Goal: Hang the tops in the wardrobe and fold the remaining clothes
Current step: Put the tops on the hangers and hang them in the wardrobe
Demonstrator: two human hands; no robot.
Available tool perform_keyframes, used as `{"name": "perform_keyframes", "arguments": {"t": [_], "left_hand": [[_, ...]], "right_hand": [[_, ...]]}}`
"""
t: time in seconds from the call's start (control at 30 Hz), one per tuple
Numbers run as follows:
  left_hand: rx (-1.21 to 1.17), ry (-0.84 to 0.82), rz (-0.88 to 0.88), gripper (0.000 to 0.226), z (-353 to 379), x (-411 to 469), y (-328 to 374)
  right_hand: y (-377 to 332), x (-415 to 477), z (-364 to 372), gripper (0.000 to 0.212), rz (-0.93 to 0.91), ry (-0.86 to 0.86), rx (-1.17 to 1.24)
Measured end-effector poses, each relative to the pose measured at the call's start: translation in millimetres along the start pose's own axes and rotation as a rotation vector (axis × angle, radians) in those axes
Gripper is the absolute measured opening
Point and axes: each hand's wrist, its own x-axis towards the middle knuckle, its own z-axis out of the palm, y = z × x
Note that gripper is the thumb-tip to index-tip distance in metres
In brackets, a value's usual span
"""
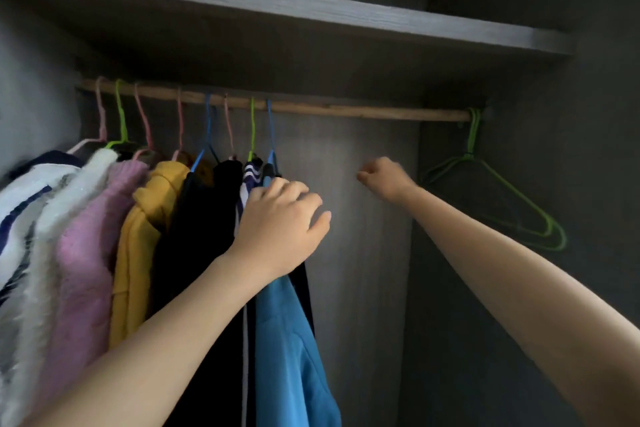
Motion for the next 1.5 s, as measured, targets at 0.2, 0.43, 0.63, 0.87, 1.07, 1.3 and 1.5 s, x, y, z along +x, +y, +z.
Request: {"name": "perform_keyframes", "arguments": {"t": [0.2,0.43,0.63,0.87,1.07,1.3,1.5], "left_hand": [[0.033,-0.372,0.049,0.046,45,11,63],[-0.154,-0.547,-0.018,0.04,108,3,91],[-0.186,-0.549,-0.053,0.038,126,-2,89],[-0.202,-0.5,-0.08,0.038,131,-5,84],[-0.204,-0.466,-0.082,0.037,130,-5,84],[-0.248,-0.453,-0.071,0.039,131,-6,85],[-0.266,-0.449,-0.066,0.039,131,-5,86]], "right_hand": [[92,-46,-60,0.031,0.189,0.34,-0.569],[156,-87,-92,0.03,0.459,0.196,-0.643],[176,-88,-92,0.022,0.504,0.148,-0.49],[167,-77,-85,0.047,0.452,0.193,-0.286],[161,-74,-91,0.044,0.449,0.161,-0.404],[160,-68,-96,0.058,0.536,0.337,0.404],[168,-66,-101,0.043,0.49,0.434,0.283]]}}
